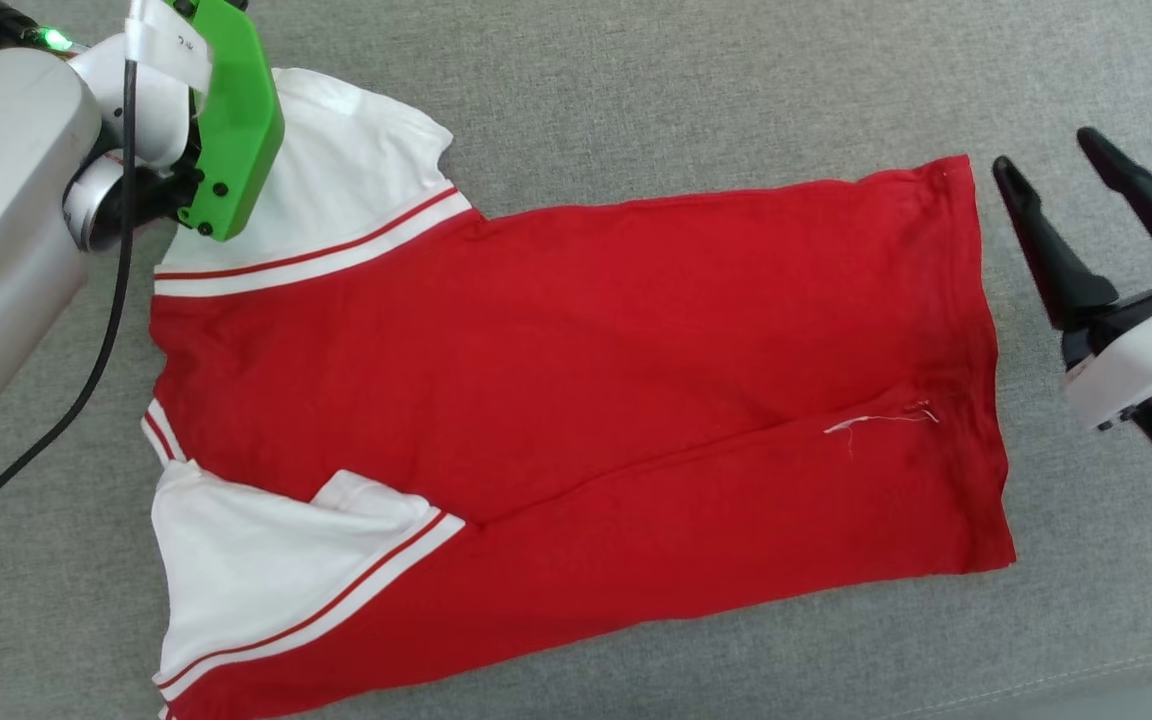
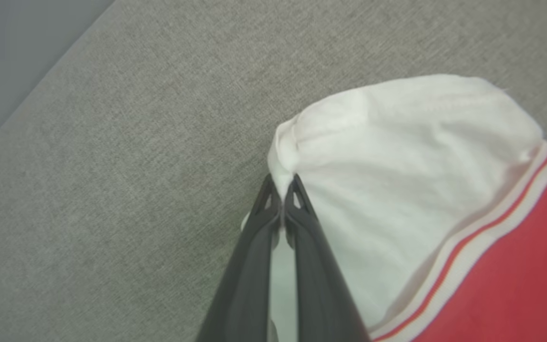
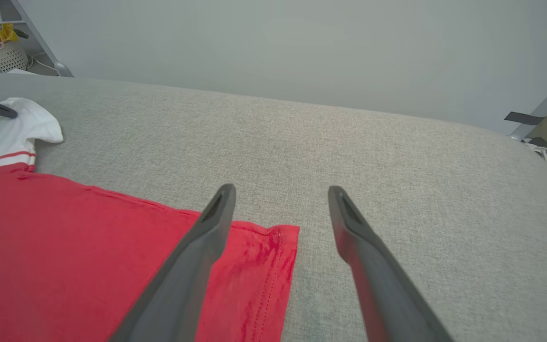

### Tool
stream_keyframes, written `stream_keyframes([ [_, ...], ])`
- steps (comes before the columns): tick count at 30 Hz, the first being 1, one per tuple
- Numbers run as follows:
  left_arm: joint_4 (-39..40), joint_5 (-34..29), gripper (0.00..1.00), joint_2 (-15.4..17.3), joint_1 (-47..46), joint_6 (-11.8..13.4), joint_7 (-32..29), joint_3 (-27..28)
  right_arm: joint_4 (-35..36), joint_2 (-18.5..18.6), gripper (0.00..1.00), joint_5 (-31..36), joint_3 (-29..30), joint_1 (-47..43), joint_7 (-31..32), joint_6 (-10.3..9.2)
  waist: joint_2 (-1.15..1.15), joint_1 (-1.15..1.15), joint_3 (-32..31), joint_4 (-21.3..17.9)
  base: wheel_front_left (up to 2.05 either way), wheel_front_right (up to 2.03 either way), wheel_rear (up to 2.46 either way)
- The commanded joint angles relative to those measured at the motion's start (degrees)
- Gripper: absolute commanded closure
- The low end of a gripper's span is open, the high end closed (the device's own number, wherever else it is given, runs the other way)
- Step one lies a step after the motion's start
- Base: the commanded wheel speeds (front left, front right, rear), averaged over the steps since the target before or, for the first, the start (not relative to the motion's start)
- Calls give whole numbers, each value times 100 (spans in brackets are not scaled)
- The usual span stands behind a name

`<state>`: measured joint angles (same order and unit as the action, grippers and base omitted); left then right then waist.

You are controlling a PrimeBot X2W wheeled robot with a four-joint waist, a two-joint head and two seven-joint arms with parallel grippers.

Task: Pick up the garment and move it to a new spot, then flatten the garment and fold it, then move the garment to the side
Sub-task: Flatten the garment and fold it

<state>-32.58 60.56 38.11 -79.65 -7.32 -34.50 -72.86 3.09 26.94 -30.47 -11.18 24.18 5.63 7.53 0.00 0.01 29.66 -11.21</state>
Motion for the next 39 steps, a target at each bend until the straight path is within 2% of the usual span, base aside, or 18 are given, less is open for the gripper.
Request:
stream_keyframes([
  [1,63,70,100,18,122,-16,163,-15,5,111,0,-38,65,176,124,-4,0,-1,-257,172,0,0,0],
  [4,252,138,100,50,207,-16,498,-17,-53,455,0,-19,6,355,652,-4,0,-1,-418,288,0,0,0],
  [8,526,118,100,133,356,-16,940,-22,-127,836,0,-331,-235,637,1718,-4,0,-1,-574,448,0,0,0],
  [9,592,92,100,148,399,-16,1053,-23,-175,954,0,-450,-321,718,2078,-4,0,-1,-601,496,0,0,0],
  [10,730,63,100,145,518,-16,1320,-15,-335,1195,0,-833,-513,928,2954,-4,0,-1,-637,620,0,0,0],
  [15,932,-17,100,97,655,42,1651,-3,-836,1368,0,-1115,-834,1391,4061,-4,0,-1,-591,831,0,0,0],
  [21,1148,-115,100,54,703,154,1909,26,-1593,1116,0,-1129,-1097,1907,4525,-4,0,-1,-423,1057,0,0,0],
  [28,1308,-163,100,-7,750,248,2162,77,-2453,888,0,-910,-1597,2123,4443,-4,0,-1,-251,1239,0,0,0],
  [33,1281,-132,100,-11,849,252,2321,102,-2806,820,0,-1117,-1955,1976,4387,-4,0,-1,-243,1262,0,0,0],
  [34,1264,-119,100,-2,874,248,2342,102,-2824,824,53,-1168,-2008,1973,4328,-4,0,-1,-255,1250,0,0,0],
  [35,1249,-110,100,10,892,244,2358,104,-2832,824,100,-1207,-2024,1983,4229,-4,0,-1,-269,1236,0,0,0],
  [39,1173,-80,100,46,980,232,2491,124,-2874,888,100,-1257,-2060,2093,3674,-4,0,-1,-407,1179,0,0,0],
])
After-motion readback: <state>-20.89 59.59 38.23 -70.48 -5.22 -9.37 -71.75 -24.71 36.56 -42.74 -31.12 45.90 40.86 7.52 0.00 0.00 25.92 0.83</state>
